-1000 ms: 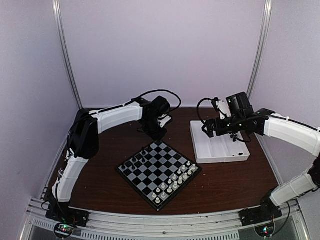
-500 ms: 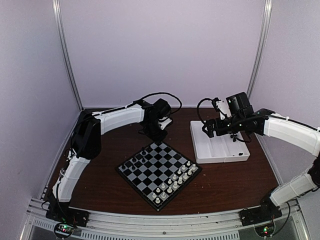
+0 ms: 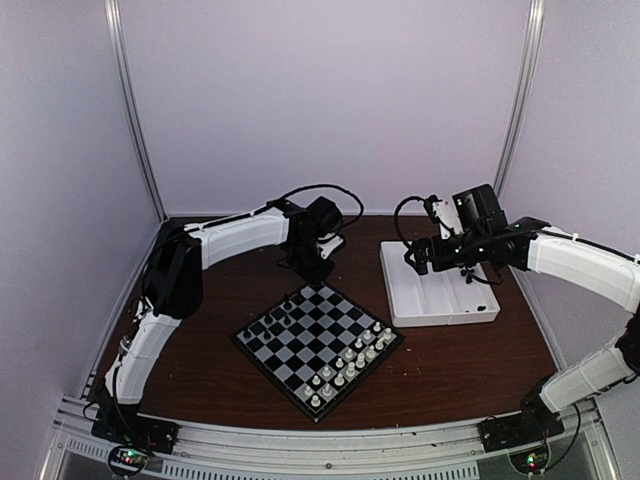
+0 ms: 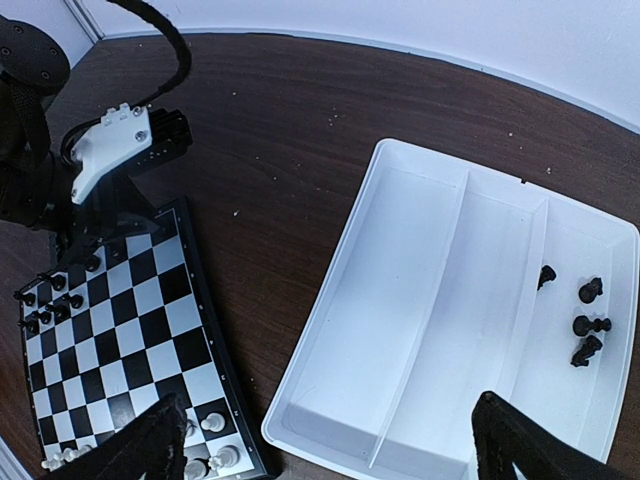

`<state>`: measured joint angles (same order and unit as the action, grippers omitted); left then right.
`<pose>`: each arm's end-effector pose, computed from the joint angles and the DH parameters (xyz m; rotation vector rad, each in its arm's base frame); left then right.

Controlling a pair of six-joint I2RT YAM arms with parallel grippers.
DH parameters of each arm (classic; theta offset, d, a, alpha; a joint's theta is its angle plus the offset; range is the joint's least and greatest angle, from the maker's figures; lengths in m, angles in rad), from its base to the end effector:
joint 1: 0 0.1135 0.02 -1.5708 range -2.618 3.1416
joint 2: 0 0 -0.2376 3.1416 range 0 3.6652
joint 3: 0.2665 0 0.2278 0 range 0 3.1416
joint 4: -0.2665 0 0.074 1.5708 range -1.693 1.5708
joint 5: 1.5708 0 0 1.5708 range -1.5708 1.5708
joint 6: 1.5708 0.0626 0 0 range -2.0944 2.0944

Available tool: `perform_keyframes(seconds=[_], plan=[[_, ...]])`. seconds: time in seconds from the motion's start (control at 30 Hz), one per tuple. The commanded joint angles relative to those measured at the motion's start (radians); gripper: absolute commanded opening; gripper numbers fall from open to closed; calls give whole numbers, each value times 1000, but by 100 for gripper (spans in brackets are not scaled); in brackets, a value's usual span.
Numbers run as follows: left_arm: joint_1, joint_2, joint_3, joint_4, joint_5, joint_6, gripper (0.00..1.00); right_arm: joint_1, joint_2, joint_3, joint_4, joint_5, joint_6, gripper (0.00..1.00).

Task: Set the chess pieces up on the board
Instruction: Place the chess piece on the chessboard, then pick up the chess piece from the storage box.

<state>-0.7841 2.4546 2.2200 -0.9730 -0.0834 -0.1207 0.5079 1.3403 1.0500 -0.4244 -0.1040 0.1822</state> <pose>0.3434 -0.3352 0.1440 0.8841 2.6321 -0.1187 0.2558 0.1498 0.2501 -0.4317 2.2867 0.4730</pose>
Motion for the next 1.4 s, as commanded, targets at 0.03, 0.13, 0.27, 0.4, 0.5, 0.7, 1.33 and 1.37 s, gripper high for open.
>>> perform_keyframes(seconds=[0.03, 0.13, 0.27, 0.4, 0.5, 0.7, 1.33, 1.37], plan=[[9, 9, 27, -10, -9, 10, 10, -8, -7, 1, 0, 8, -3, 98], [10, 10, 28, -10, -13, 10, 13, -8, -7, 1, -1, 8, -1, 98], [9, 7, 29, -13, -8, 9, 27, -8, -7, 3, -1, 7, -1, 98], [10, 1, 31, -11, 12, 7, 36, -8, -4, 2, 0, 4, 2, 98], [10, -7, 38, -11, 14, 3, 40, -8, -4, 2, 1, 2, 2, 98], [10, -74, 32, -7, -24, -2, 54, -11, 13, 21, -35, 61, 10, 99], [10, -621, -537, 361, -132, -82, 98, -328, 278, 132, -144, 98, 91, 56], [9, -642, -562, 377, -141, -87, 98, -331, 303, 148, -149, 134, 92, 55]])
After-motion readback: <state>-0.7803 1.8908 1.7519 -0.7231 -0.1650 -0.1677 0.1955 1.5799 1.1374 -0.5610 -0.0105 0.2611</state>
